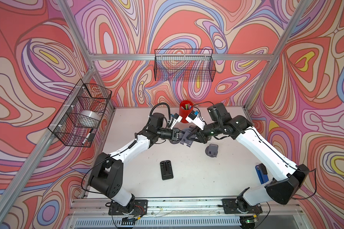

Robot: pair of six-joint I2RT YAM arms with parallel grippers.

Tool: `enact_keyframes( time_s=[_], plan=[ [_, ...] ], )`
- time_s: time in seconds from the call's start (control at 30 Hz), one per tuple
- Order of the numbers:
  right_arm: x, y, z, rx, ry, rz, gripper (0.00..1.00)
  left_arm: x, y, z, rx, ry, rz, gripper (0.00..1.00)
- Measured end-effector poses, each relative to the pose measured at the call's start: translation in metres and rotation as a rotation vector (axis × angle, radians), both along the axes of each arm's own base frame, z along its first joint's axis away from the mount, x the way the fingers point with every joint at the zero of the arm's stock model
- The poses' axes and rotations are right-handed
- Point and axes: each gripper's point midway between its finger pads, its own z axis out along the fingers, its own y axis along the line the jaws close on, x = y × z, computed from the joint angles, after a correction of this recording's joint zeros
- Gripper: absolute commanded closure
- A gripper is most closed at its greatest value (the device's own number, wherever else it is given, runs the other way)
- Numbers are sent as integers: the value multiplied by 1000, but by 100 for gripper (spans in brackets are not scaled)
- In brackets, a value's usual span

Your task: Open the phone stand

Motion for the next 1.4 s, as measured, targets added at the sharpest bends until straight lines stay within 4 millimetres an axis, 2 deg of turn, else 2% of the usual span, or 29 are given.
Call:
enact_keyframes(
  time_s=[0.07,0.2,0.33,0.5,0.6,0.73,1.03,1.13,1.27,1.4],
  plan=[
    [2,3,3,14,-3,-10,37,4,1,-5,-3,-2,26,100],
    [7,5,10,50,-21,-59,28,9,3,-19,-2,1,78,100],
    [10,1,34,106,-66,-125,26,21,17,-37,0,20,165,100],
    [16,-8,58,159,-112,-216,25,44,53,-55,-8,49,299,100],
    [28,-16,57,170,-102,-273,25,58,75,-60,-13,49,370,100],
    [42,-28,45,166,-63,-342,25,73,100,-61,-18,35,442,100],
    [54,-38,42,187,-34,-401,27,83,138,-72,-29,40,536,100],
    [53,-34,38,192,-10,-379,28,82,138,-70,-59,49,517,100],
    [53,-22,21,179,49,-314,28,72,128,-66,-92,80,443,100],
    [51,-12,-1,155,117,-248,27,58,104,-59,-83,97,336,100]
  ],
)
